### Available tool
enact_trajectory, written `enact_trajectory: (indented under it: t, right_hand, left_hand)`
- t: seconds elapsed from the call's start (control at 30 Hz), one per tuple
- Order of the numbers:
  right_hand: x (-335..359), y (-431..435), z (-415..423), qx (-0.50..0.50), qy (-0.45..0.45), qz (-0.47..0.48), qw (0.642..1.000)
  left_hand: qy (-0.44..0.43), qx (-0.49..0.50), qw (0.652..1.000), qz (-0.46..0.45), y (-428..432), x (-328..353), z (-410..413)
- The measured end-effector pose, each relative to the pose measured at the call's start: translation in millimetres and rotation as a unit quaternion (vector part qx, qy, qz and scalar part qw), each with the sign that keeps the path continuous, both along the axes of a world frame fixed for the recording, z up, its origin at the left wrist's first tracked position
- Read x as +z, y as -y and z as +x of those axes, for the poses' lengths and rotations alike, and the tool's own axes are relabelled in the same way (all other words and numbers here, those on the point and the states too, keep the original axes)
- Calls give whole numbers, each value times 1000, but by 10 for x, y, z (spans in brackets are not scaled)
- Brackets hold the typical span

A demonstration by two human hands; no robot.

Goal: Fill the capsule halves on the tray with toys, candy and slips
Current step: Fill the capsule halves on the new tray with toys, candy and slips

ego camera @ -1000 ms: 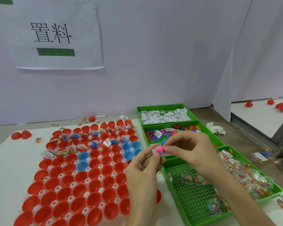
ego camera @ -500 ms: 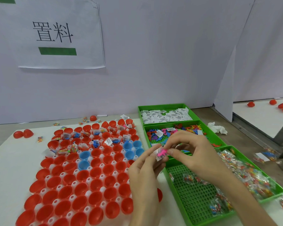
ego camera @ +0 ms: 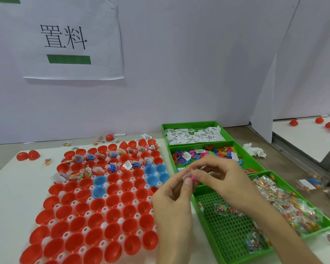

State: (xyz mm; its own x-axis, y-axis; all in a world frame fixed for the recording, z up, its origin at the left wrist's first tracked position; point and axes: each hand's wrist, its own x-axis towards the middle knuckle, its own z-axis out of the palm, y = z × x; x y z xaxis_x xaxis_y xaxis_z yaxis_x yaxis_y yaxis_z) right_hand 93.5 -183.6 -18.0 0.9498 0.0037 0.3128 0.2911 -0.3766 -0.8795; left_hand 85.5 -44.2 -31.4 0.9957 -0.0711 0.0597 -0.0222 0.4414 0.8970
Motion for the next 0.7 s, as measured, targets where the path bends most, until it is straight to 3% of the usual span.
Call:
enact_trajectory:
  t: [0.47, 0.7]
  right_hand:
    - [34, 3, -3, 1, 15, 100, 995]
    - [25, -40, -7, 24, 24, 144, 989]
  left_hand:
    - [0, -5, 1000, -23, -5, 37, -21]
    - [-46, -24, 997, -54, -38, 61, -7]
